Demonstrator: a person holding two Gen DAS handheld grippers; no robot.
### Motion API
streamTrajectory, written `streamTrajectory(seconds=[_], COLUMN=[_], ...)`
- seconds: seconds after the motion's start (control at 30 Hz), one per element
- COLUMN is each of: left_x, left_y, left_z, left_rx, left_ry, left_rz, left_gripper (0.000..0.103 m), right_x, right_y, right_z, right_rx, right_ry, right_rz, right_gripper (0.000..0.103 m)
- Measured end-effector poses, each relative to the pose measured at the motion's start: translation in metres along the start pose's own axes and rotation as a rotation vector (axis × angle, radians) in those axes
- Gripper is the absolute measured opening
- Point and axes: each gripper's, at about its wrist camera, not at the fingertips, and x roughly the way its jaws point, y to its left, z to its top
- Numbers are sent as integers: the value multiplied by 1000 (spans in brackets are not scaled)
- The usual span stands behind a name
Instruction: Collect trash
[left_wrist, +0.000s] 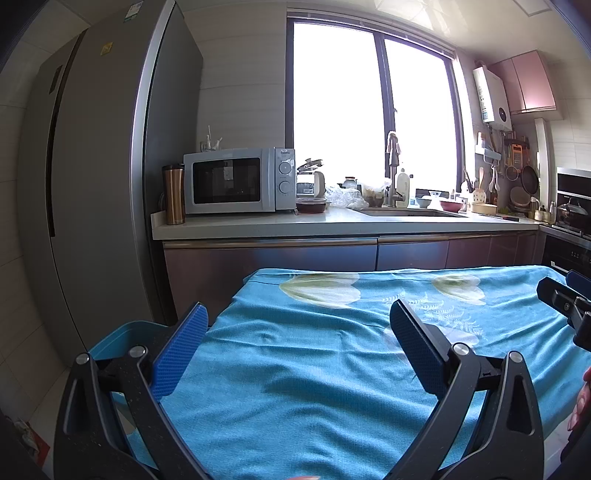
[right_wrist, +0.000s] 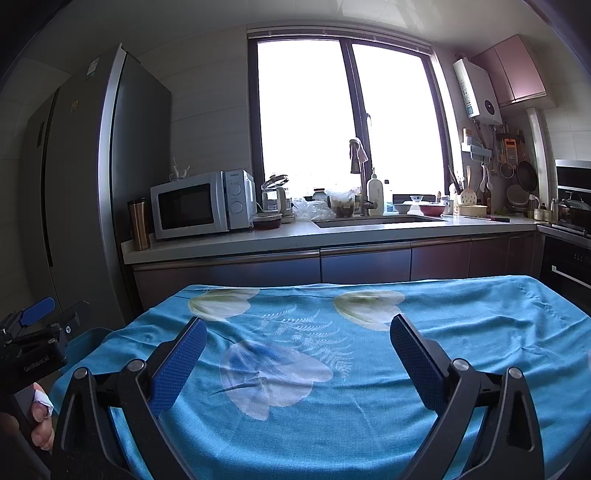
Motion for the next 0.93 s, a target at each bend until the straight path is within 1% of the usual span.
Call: streamTrajectory(seconds=[0.37,0.47,0.57,0.63,0.7,0.8,0.87,0.93], left_x=[2,4,8,12,20,42,62,84], left_y=[-2,-4,-6,-6,-6,-3,1,3], left_z=[-3,-4,-5,-5,-5,-5,-6,-7], left_rx=[-1,-6,2,-1,2,-4,-19,-18], left_ry=[8,19,30,45,78,166,228,291], left_rz=[0,-9,5,-5,-10,-24,-46,-41], left_gripper=[97,97,97,97,97,97,97,97], right_x=[2,2,3,4,7,15,27,44], right_y=[-1,-1,-3,-5,-8,-19,-34,-55], right_z=[-1,-1,-2,-3,-4,-4,-4,-4], right_rx=[2,4,10,9,18,16,27,41], right_ry=[2,3,6,9,20,62,120,217], right_rz=[-1,0,0,-7,-9,-22,-28,-58], right_gripper=[96,96,96,96,96,96,96,96])
